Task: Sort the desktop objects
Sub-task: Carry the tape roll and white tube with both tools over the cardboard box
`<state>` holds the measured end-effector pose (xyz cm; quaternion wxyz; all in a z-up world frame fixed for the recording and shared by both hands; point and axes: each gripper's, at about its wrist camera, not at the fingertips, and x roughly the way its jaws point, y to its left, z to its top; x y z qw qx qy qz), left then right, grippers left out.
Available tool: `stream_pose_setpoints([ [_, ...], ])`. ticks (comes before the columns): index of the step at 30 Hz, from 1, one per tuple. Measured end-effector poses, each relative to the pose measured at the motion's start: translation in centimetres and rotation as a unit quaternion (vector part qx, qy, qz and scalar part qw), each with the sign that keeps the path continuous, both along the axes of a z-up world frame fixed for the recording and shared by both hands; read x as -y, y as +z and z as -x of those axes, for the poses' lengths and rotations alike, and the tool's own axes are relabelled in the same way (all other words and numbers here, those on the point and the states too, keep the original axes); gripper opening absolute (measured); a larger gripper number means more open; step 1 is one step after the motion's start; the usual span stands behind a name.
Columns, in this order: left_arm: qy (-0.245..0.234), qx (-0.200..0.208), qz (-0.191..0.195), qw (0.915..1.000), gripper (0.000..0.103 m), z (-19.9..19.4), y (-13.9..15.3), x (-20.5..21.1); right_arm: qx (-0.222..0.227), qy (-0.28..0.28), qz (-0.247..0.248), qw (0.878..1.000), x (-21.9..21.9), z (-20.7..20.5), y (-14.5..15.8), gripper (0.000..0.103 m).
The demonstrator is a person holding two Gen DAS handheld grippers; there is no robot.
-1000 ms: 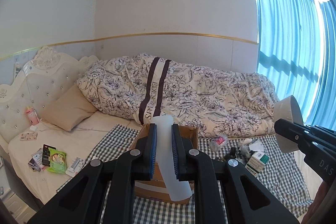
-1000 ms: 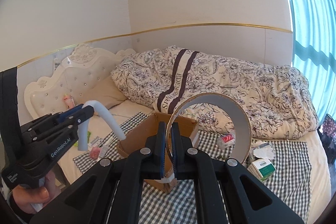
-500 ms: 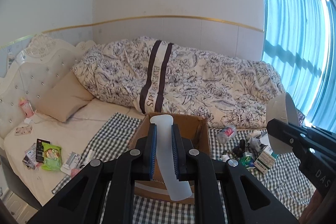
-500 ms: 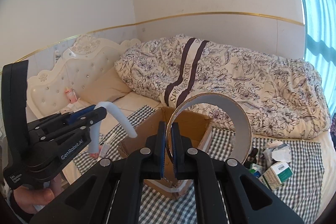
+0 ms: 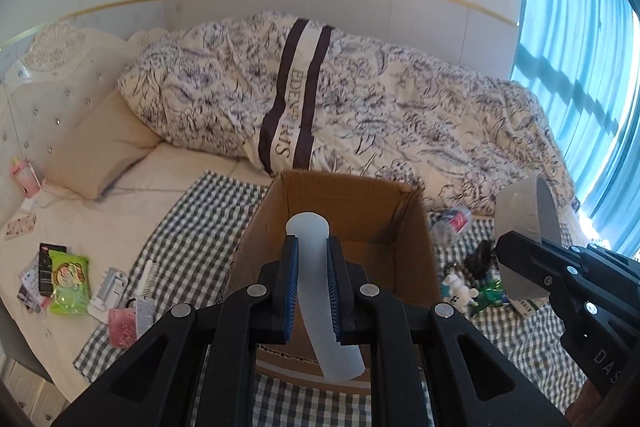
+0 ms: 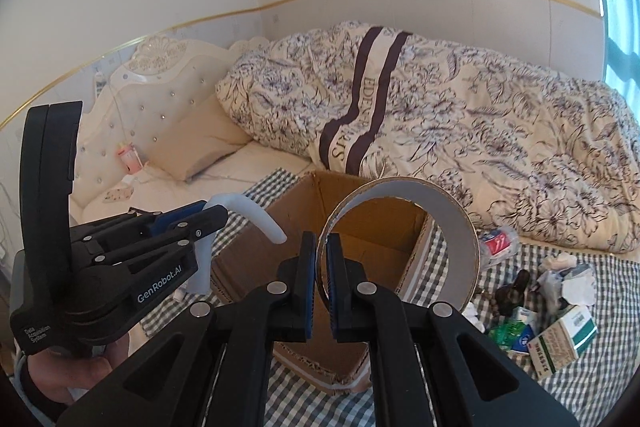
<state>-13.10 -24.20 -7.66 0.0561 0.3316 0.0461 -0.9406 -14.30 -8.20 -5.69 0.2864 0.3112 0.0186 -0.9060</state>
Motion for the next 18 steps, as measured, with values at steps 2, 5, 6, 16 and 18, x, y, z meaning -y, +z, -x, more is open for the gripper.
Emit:
stream_pose_setpoints([
  [2,0.0,0.008,-0.002,1.0,0.013,0.6,-0.8,0.4,0.006,0.005,-0.003,1.0,0.7,0.8,-0.7,0.005],
  [5,-0.002,0.023,-0.007,0.9997,0.013,1.7,-2.2,1.0,0.017,0.013,-0.007,1.0,1.6,1.5,-2.0,0.005],
  [6,-0.002,0.028,-0.009,0.9996,0.013,2.1,-2.6,1.1,0.02,0.015,-0.009,1.0,1.9,1.7,-2.3,0.005],
  [16,-0.007,0.084,0.003,0.9964,0.013,4.3,-6.9,1.5,0.063,0.031,-0.014,0.997,3.8,4.0,-7.1,0.005],
  [18,-0.005,0.091,0.0,0.9959,0.014,4.6,-7.6,1.6,0.072,0.031,-0.02,0.997,3.9,4.2,-8.0,0.005],
])
